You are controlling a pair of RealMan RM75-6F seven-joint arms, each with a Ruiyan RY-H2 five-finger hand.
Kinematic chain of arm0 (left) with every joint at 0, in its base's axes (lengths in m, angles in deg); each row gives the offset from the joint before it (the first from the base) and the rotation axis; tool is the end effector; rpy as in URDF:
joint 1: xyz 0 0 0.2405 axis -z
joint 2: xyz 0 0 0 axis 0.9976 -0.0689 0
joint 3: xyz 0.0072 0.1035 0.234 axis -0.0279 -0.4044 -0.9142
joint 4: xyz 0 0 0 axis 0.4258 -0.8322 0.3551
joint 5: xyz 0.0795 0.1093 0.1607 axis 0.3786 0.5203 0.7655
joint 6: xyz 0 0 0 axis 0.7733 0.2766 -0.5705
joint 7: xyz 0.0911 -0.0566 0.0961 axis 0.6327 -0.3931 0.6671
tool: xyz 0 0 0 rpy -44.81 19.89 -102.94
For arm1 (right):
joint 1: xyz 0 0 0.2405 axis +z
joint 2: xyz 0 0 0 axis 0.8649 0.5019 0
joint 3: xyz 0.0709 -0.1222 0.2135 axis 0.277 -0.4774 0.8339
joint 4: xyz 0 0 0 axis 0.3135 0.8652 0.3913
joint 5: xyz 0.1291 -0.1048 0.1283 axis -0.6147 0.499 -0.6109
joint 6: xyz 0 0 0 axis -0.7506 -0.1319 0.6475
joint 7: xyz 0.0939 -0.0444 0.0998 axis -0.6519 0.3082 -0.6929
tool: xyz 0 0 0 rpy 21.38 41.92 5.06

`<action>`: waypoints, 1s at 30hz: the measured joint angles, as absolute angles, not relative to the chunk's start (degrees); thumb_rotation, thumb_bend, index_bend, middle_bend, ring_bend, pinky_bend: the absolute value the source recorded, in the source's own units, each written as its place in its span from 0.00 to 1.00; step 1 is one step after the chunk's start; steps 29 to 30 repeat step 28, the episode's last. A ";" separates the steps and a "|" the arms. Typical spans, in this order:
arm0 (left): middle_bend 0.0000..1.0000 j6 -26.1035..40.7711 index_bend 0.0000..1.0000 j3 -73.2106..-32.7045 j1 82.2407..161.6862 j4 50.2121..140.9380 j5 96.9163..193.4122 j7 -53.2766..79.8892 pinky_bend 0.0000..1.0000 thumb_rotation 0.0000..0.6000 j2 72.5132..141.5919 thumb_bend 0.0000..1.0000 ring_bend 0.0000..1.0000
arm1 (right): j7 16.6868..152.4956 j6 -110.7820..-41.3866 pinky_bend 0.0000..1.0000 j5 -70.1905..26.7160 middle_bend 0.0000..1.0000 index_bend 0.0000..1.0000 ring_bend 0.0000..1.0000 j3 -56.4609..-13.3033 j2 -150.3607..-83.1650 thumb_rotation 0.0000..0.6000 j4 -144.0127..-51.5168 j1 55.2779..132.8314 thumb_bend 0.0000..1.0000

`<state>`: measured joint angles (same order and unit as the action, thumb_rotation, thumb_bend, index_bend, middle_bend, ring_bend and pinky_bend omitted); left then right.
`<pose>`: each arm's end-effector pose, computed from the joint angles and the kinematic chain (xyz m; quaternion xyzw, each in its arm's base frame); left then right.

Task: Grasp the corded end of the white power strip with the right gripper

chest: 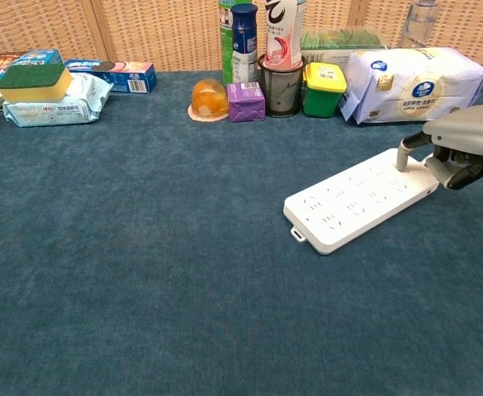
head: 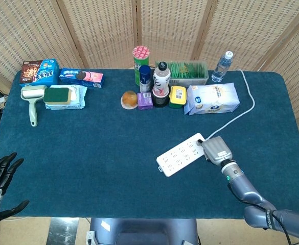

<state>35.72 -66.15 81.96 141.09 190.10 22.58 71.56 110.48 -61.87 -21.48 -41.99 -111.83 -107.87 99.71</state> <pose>-0.2167 0.1086 0.1976 -0.6420 -0.3611 -0.4179 0.5318 -0.2238 -0.3354 0.0232 0.7920 -0.3338 0.2312 0.4559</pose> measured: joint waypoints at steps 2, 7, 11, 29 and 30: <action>0.00 35.75 0.00 -66.14 81.98 141.10 190.11 22.50 0.01 1.00 71.56 0.08 0.00 | 110.29 -62.51 1.00 -21.17 0.87 0.31 1.00 -41.50 -111.13 1.00 -108.98 99.69 0.85; 0.00 35.70 0.00 -66.11 82.09 140.86 190.05 22.12 0.01 1.00 71.60 0.08 0.00 | 109.16 -64.88 1.00 -20.10 0.87 0.32 1.00 -39.70 -108.56 1.00 -112.74 99.58 0.85; 0.00 35.62 0.00 -66.03 82.25 140.60 189.79 21.62 0.01 1.00 71.61 0.08 0.00 | 107.58 -67.80 1.00 -18.92 0.87 0.32 1.00 -38.04 -105.75 1.00 -116.57 98.95 0.85; 0.00 35.93 0.00 -66.43 82.58 138.51 190.74 18.74 0.01 1.00 71.80 0.08 0.00 | 93.02 -87.29 0.62 -4.80 0.50 0.22 0.57 -37.32 -96.29 1.00 -124.67 87.23 0.31; 0.00 35.93 0.00 -66.43 82.58 138.51 190.74 18.74 0.01 1.00 71.80 0.08 0.00 | 93.02 -87.29 0.62 -4.80 0.50 0.22 0.57 -37.32 -96.29 1.00 -124.67 87.23 0.31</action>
